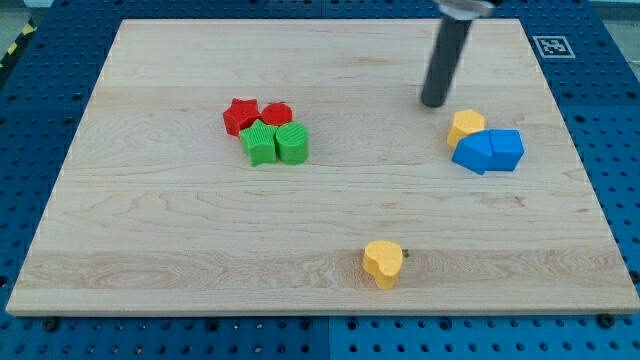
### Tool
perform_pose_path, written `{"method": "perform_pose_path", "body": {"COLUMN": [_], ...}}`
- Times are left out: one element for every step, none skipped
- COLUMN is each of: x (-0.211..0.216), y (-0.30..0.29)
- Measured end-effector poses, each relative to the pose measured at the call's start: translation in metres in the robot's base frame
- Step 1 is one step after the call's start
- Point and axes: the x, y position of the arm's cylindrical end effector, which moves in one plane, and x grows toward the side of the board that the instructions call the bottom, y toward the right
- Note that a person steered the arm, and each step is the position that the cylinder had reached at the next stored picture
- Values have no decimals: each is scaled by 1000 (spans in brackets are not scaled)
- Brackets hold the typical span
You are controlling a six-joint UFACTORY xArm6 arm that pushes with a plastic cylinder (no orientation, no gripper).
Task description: Place the hexagon above the blue blocks
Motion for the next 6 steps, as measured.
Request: {"method": "perform_pose_path", "body": {"x": [25, 64, 69, 67, 37, 41], "y": [-32, -32, -19, 5, 22, 38]}}
